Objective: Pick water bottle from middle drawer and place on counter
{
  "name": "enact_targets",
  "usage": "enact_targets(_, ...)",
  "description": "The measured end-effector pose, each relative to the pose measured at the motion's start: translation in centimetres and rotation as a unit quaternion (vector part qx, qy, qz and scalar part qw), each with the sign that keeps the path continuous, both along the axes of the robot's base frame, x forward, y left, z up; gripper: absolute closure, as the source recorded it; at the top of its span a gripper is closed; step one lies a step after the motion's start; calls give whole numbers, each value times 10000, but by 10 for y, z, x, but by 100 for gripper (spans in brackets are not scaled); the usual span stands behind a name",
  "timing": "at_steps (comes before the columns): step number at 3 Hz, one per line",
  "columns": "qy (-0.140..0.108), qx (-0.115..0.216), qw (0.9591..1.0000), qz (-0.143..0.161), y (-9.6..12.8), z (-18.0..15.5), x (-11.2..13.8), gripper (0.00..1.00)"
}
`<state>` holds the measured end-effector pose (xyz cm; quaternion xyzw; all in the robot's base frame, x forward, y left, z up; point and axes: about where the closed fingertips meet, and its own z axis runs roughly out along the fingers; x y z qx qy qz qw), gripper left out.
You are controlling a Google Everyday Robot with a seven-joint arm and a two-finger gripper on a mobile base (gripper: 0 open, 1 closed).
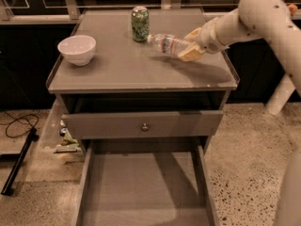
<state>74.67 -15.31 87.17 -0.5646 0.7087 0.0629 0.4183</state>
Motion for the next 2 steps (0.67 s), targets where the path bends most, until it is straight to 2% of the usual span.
enact_targets(1,85,14,10000,-50,3,-8,12,100)
enact_targets(2,84,14,10000,-49,3,-8,12,81)
